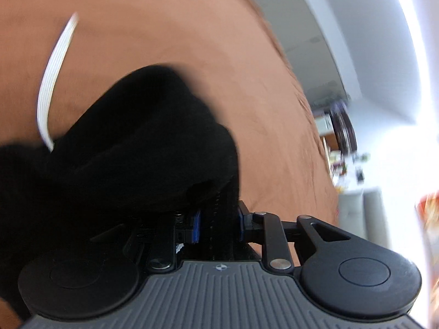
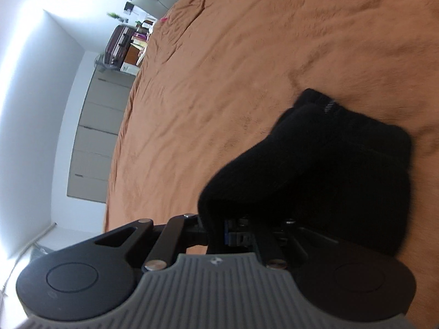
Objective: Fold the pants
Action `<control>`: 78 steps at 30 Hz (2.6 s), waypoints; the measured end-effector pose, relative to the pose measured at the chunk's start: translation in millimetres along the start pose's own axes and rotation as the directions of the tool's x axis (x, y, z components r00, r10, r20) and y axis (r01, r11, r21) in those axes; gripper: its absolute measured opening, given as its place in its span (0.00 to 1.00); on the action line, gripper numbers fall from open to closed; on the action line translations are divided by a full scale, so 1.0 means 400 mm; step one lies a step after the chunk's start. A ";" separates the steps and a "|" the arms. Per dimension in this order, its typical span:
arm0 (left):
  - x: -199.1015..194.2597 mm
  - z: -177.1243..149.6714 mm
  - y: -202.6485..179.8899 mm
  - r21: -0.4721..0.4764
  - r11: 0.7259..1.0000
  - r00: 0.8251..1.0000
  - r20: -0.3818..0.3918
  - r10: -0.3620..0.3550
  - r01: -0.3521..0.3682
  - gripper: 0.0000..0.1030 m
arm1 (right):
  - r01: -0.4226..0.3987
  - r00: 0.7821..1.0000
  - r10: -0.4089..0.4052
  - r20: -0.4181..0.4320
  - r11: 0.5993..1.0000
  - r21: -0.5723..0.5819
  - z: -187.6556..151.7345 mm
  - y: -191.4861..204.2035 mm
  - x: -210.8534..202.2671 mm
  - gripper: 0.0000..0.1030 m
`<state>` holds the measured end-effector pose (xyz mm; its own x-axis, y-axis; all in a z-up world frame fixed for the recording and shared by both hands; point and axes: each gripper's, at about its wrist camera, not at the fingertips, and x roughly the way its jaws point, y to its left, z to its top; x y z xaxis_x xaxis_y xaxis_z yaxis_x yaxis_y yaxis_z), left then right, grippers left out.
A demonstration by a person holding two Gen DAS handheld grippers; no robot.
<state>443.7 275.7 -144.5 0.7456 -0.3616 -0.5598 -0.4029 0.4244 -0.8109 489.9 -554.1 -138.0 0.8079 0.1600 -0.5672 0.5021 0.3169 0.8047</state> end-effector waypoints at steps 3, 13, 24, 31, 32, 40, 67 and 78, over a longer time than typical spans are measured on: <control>0.048 0.014 0.089 -0.223 0.974 0.999 -0.022 -0.044 0.038 0.31 | -0.006 1.000 0.006 0.011 1.000 0.012 0.003 -0.013 0.049 0.22; -0.037 0.045 0.036 -0.029 0.999 0.999 -0.036 -0.032 0.031 0.35 | 0.310 0.931 -0.140 0.336 0.790 -0.529 -0.131 0.125 -0.077 0.31; -0.256 -0.101 0.028 0.387 0.915 0.988 0.143 0.060 -0.111 0.51 | 0.133 0.975 0.143 0.167 0.224 -0.965 -0.503 0.249 -0.135 0.38; -0.300 -0.197 0.116 0.365 0.926 0.993 0.093 0.066 -0.096 0.63 | -0.232 0.969 -0.006 -0.245 -0.352 -0.907 -0.836 0.294 -0.021 0.41; -0.301 -0.205 0.129 0.357 0.929 0.994 0.086 0.068 -0.094 0.63 | -0.263 0.961 -0.039 -0.273 -0.427 -0.865 -0.876 0.296 -0.005 0.43; -0.288 -0.197 0.155 0.369 0.927 0.998 0.035 0.053 -0.062 0.68 | -0.374 0.926 -0.208 -0.316 -0.627 -0.683 -1.002 0.380 0.140 0.31; -0.225 -0.124 0.312 -0.022 0.986 0.978 0.130 -0.161 0.166 0.90 | -0.320 0.947 0.062 -0.315 0.133 -0.938 -0.750 0.342 -0.071 0.27; -0.264 -0.178 0.297 0.031 0.999 0.955 0.296 -0.018 0.009 0.91 | -0.383 0.923 0.164 -0.347 0.461 -0.801 -0.713 0.038 -0.353 0.31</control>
<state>279.4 305.0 -194.0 0.8765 -0.1072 -0.4693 -0.3792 0.4469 -0.8102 295.3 -305.3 -95.8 0.7217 0.5239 -0.4523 -0.3246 0.8334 0.4474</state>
